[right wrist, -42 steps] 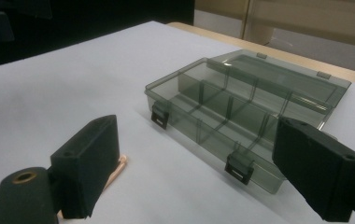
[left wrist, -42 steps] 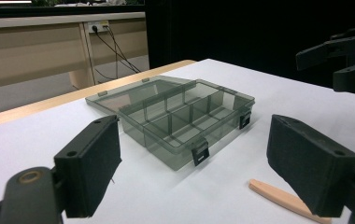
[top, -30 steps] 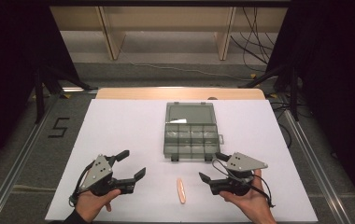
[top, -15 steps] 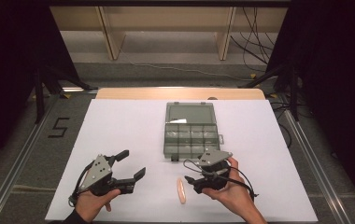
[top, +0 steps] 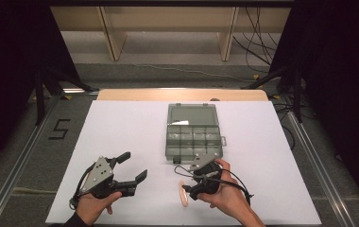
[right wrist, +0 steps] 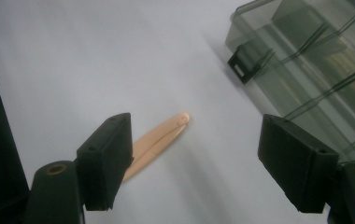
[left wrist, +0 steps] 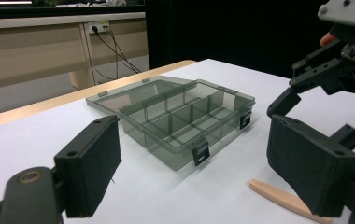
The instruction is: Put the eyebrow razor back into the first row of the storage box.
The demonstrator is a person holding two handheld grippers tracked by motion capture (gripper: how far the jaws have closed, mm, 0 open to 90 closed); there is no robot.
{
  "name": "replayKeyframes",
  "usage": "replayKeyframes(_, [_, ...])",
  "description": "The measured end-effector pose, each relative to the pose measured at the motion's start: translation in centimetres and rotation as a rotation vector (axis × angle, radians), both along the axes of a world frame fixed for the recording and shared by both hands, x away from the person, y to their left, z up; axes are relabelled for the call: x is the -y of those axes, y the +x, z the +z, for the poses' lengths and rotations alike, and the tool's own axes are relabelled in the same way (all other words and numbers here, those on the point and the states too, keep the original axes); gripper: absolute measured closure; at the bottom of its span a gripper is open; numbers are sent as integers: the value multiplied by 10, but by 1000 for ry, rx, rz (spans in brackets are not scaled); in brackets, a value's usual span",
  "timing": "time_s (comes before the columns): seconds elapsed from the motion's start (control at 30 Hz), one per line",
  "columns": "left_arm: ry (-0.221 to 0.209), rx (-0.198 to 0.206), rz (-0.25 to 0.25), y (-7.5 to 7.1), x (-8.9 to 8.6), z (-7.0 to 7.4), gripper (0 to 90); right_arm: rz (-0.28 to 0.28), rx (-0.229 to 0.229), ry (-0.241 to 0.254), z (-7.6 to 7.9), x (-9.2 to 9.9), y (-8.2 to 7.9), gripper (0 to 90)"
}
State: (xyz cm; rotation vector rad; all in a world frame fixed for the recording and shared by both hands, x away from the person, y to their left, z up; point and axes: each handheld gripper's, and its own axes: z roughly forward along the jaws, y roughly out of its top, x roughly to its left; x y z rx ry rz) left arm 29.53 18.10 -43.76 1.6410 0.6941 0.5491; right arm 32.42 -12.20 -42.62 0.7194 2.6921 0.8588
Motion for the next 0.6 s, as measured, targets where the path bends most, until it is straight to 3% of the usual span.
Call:
replayKeyframes(0.3, [-2, 1, 1, 0, 0, 0, 174, 50, -82, -93, -14, -19, 3, 301])
replayKeyframes(0.43, [-2, 1, 1, 0, 0, 0, 174, 50, -127, -107, -19, -24, 5, 302])
replayKeyframes(0.6, [-3, 1, 1, 0, 0, 0, 174, 48, -151, -119, -24, -28, 7, 307])
